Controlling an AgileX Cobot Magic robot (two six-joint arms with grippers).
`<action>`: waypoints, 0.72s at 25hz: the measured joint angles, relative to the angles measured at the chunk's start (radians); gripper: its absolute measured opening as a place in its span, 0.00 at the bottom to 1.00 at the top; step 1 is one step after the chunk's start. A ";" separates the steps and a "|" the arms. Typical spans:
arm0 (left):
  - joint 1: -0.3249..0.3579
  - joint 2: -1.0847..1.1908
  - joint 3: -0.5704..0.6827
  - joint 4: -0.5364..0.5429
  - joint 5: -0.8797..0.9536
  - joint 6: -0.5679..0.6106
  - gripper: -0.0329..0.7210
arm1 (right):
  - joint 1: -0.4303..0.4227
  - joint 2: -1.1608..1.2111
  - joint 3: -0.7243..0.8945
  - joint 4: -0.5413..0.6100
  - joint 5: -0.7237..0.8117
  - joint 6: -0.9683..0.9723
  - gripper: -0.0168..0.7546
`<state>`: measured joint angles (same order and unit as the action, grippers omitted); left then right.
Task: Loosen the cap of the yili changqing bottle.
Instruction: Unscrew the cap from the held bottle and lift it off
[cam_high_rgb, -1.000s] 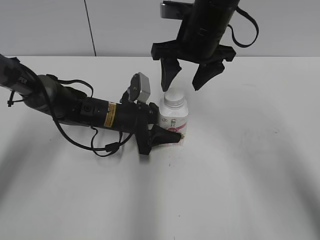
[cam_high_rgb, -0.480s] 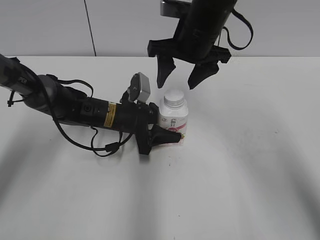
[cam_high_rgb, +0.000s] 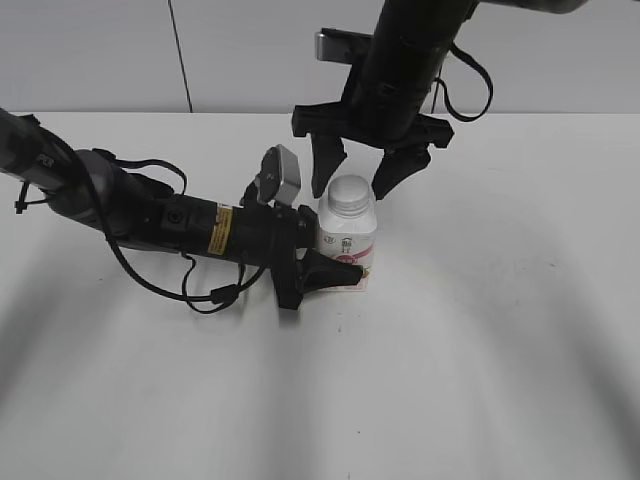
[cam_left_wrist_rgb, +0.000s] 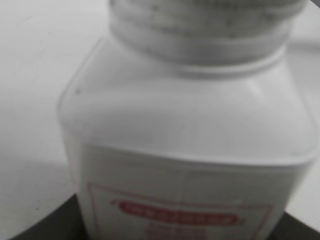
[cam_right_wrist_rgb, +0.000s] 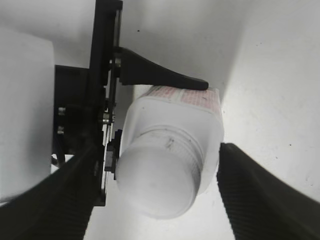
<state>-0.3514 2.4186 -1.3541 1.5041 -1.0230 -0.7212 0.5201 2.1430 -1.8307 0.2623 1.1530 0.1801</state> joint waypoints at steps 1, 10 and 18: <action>0.000 0.000 0.000 0.000 0.000 0.000 0.56 | 0.000 0.000 0.000 0.000 0.000 0.000 0.77; 0.000 0.000 0.000 0.000 0.000 0.000 0.56 | 0.000 0.006 0.000 -0.001 0.000 0.000 0.66; 0.000 0.000 0.000 0.000 0.000 0.000 0.56 | 0.000 0.009 0.000 -0.001 0.021 0.001 0.64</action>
<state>-0.3514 2.4186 -1.3541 1.5041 -1.0230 -0.7212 0.5201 2.1524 -1.8307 0.2612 1.1743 0.1813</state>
